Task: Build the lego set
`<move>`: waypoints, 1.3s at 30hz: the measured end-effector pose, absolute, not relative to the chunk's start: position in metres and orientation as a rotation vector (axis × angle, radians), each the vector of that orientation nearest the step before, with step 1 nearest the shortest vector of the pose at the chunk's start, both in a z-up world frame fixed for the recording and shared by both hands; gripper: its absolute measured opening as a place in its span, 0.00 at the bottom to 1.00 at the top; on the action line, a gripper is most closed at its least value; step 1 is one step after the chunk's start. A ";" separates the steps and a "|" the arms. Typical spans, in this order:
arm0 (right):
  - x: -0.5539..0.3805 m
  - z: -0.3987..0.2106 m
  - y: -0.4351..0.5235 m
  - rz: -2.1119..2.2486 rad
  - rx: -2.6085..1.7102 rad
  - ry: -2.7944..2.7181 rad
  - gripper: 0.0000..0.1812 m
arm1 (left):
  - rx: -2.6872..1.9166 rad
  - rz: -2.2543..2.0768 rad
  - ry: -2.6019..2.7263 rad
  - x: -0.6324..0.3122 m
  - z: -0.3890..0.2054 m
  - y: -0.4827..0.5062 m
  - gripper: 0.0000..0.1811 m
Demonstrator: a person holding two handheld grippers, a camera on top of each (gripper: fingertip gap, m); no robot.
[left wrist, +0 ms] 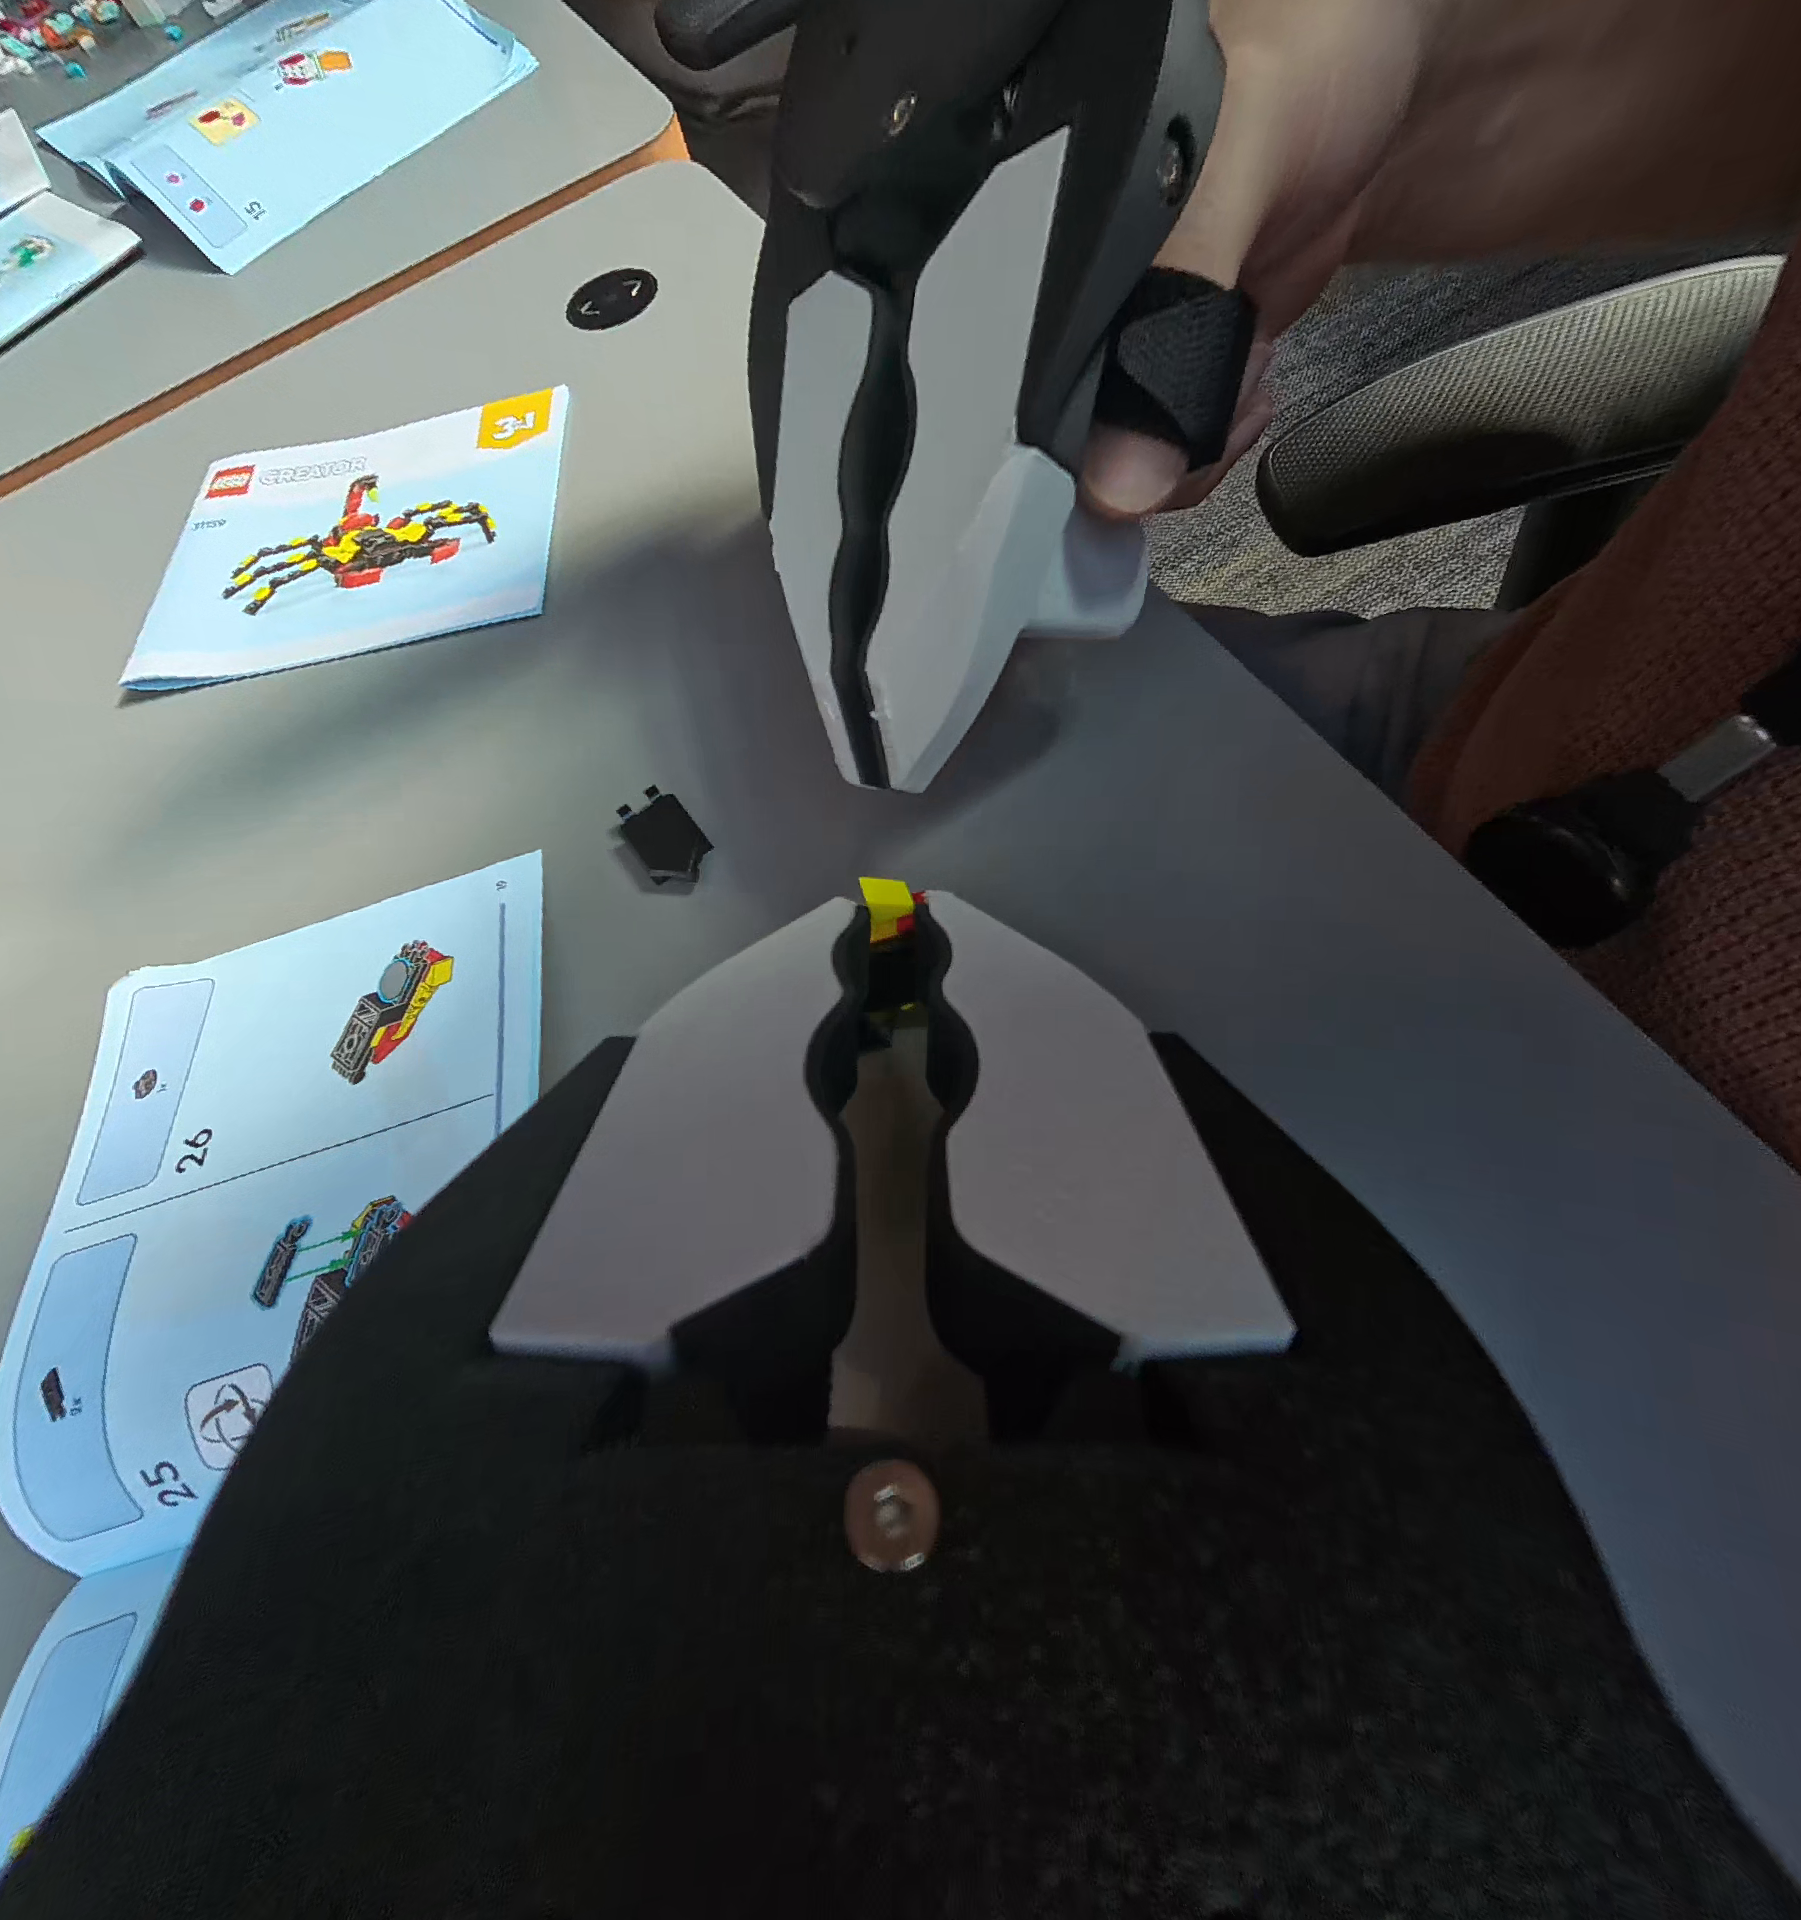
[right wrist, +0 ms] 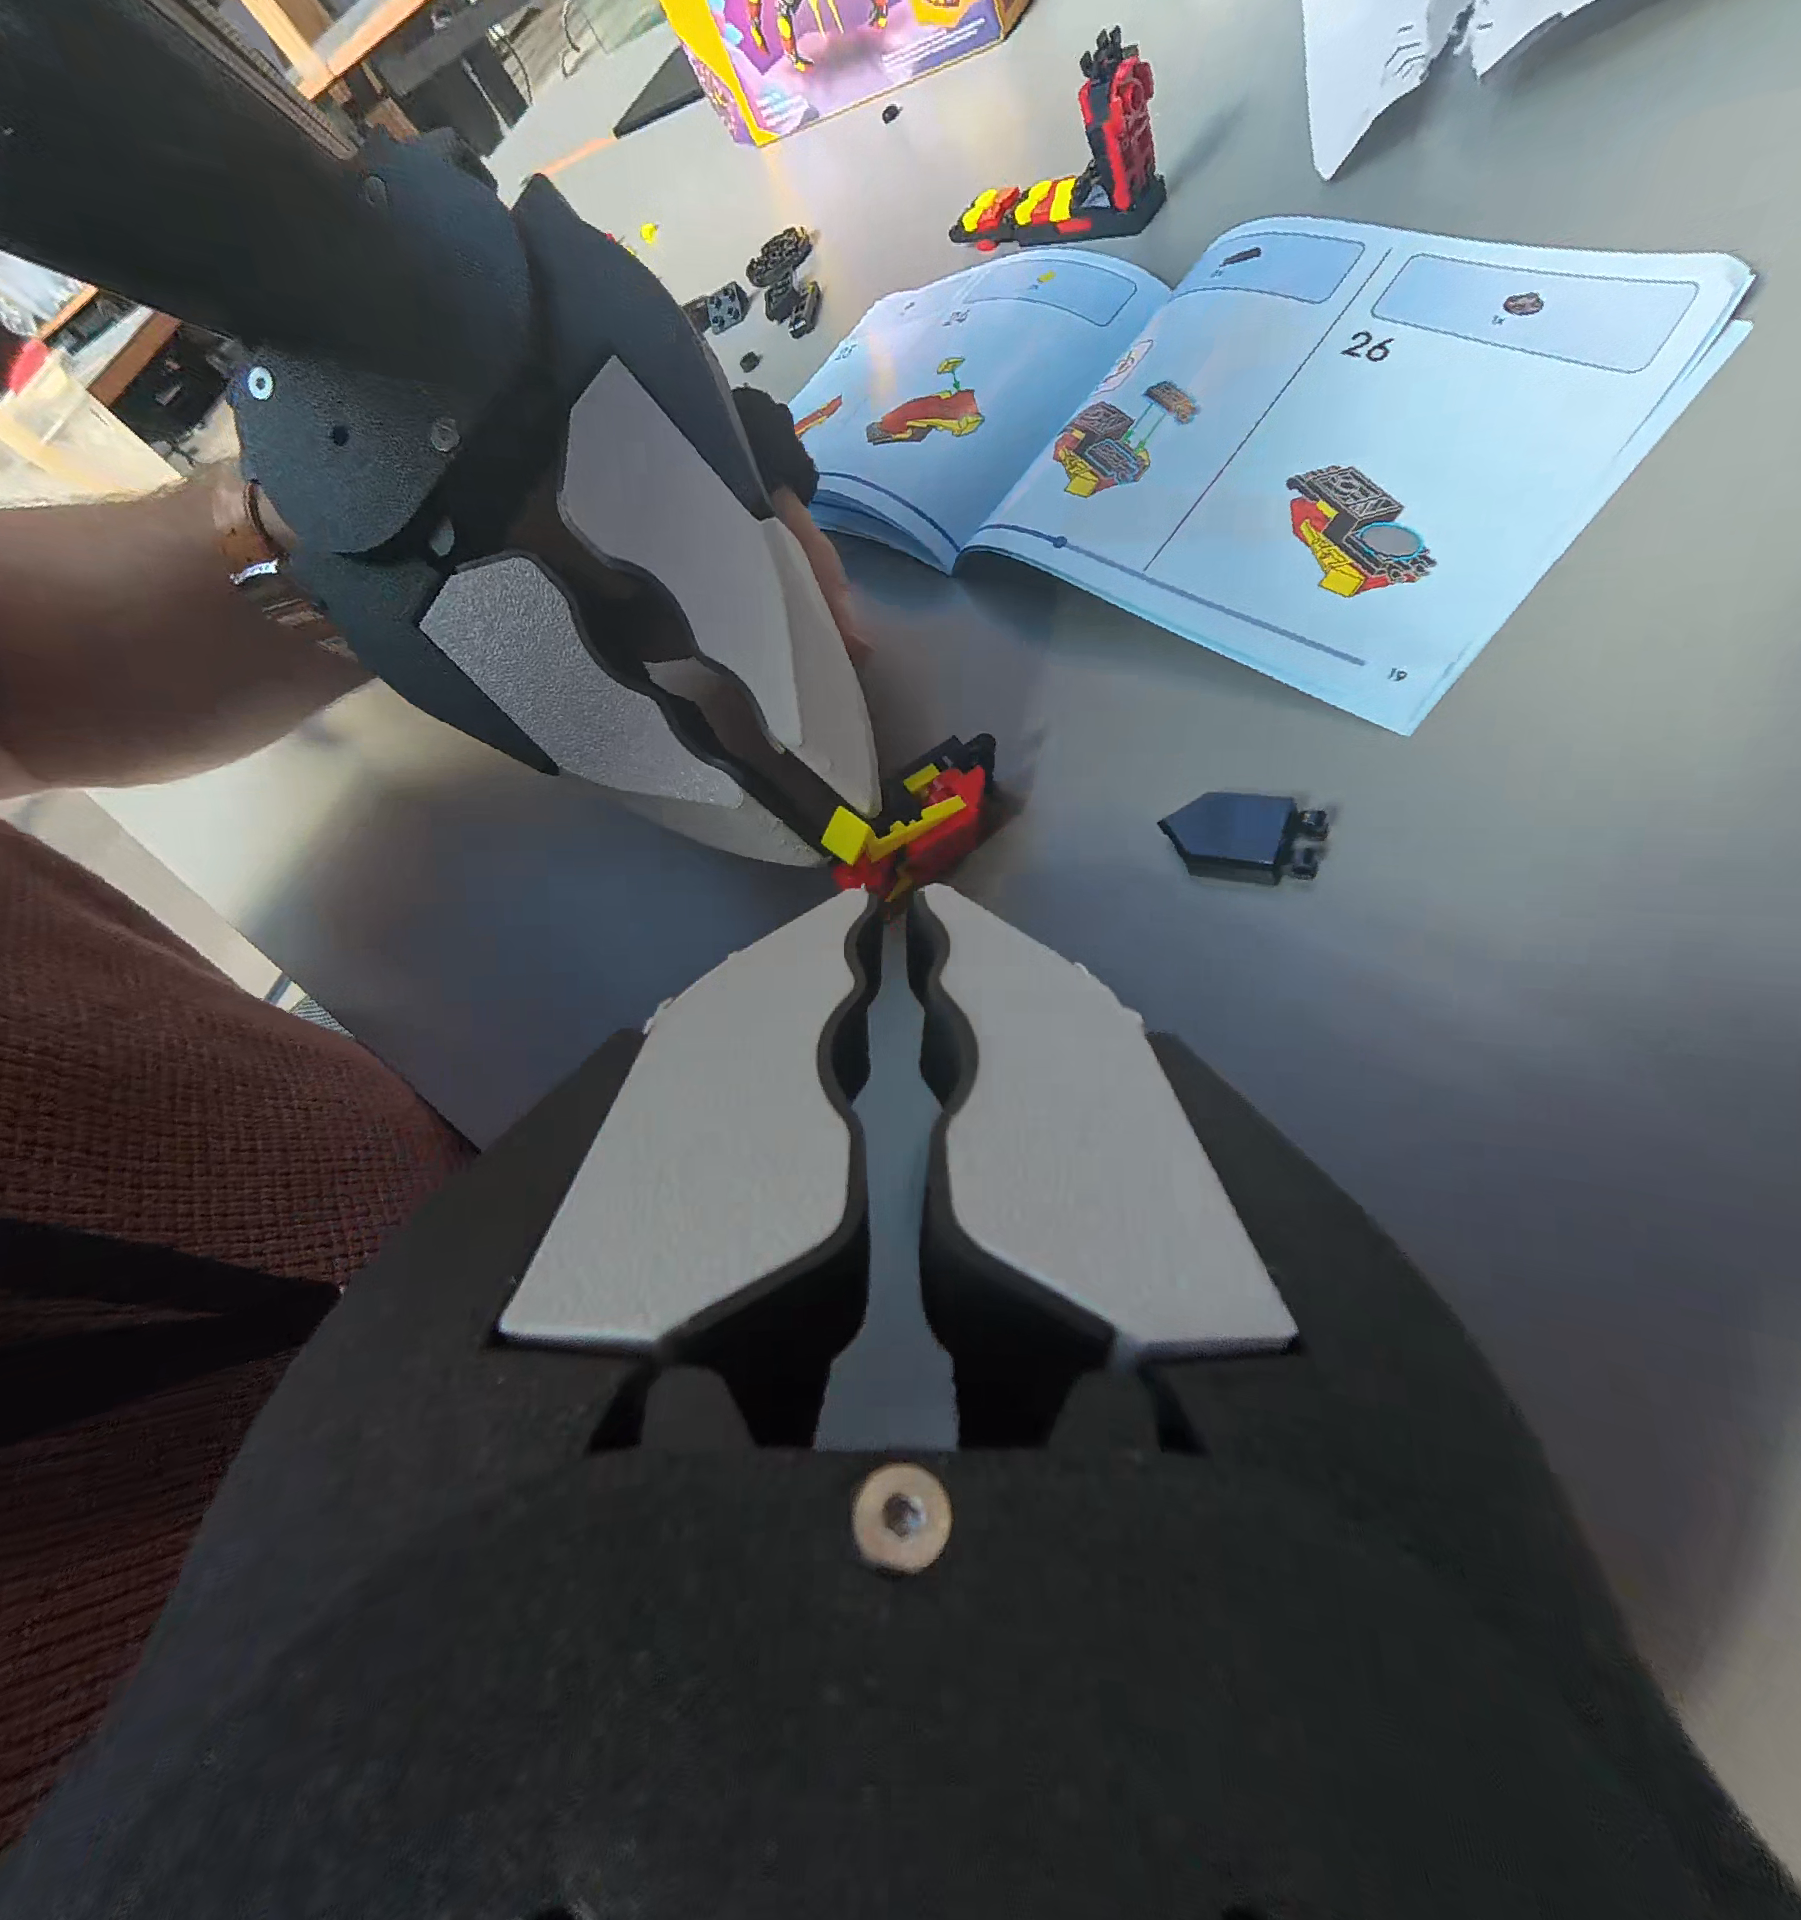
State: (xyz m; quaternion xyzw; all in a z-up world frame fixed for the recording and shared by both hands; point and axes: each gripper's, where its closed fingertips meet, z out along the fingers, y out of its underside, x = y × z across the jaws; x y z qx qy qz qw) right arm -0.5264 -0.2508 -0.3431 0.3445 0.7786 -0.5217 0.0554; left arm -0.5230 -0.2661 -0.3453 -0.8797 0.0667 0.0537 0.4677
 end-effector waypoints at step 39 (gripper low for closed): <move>-0.551 -0.343 -0.258 -1.474 0.883 2.550 0.01 | -2.118 0.105 0.047 -0.523 -0.334 -0.274 0.04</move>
